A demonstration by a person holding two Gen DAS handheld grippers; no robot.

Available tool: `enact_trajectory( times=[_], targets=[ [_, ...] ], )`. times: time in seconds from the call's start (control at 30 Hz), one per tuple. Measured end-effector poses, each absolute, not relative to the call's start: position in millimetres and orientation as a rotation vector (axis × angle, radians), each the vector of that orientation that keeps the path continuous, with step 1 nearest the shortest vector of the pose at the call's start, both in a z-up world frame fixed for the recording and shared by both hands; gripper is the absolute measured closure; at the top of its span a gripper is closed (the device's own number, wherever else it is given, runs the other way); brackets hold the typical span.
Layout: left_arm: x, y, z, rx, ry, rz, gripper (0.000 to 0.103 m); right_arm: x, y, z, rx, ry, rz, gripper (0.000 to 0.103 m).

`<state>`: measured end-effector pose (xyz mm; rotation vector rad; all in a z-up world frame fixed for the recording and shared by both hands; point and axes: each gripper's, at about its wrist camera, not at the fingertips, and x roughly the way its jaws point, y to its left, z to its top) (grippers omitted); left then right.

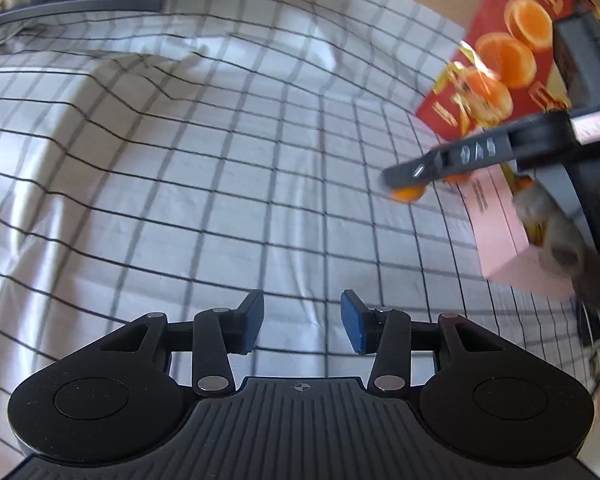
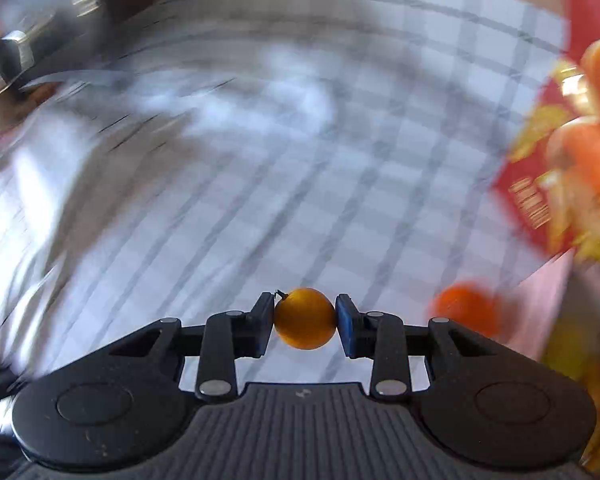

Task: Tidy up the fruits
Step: 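Grasp the small orange fruit with the right gripper and lift it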

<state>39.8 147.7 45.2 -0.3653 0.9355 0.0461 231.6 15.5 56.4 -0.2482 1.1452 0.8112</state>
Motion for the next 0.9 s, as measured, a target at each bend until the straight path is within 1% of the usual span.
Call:
enact_trajectory(
  times=[0.17, 0.27, 0.33, 0.37, 0.4, 0.43, 0.57, 0.73, 0.77, 0.8, 0.83, 0.9],
  targets=[
    [43, 125, 33, -0.287, 0.979, -0.021, 0.057, 177, 28, 42, -0.323, 1.132, 0.886, 0.07],
    [43, 118, 28, -0.273, 1.001, -0.041, 0.058, 166, 31, 35, -0.377, 1.123, 0.889, 0.07],
    [42, 118, 27, -0.264, 0.997, -0.04, 0.058, 168, 25, 41, -0.39, 1.105, 0.886, 0.068],
    [41, 118, 28, -0.266, 0.996, -0.04, 0.058, 171, 20, 49, -0.397, 1.07, 0.887, 0.066],
    [39, 119, 28, -0.27, 0.995, -0.039, 0.058, 178, 14, 57, -0.395, 1.031, 0.874, 0.059],
    [38, 120, 28, -0.276, 0.995, -0.039, 0.058, 186, 7, 66, -0.384, 0.994, 0.847, 0.055],
    [34, 123, 29, -0.291, 0.99, -0.034, 0.058, 243, -18, 78, -0.337, 0.961, 0.652, 0.055],
    [32, 124, 35, -0.289, 0.978, -0.027, 0.058, 292, -24, 49, -0.37, 1.043, 0.524, 0.055],
    [31, 125, 36, -0.29, 0.976, -0.024, 0.058, 297, -21, 43, -0.397, 1.065, 0.514, 0.053],
    [30, 125, 36, -0.292, 0.976, -0.02, 0.058, 298, -18, 40, -0.43, 1.059, 0.498, 0.046],
    [29, 126, 36, -0.296, 0.977, -0.015, 0.058, 299, -14, 37, -0.476, 1.061, 0.488, 0.043],
    [28, 129, 36, -0.306, 0.977, -0.008, 0.058, 295, -8, 31, -0.558, 1.041, 0.476, 0.044]
  ],
)
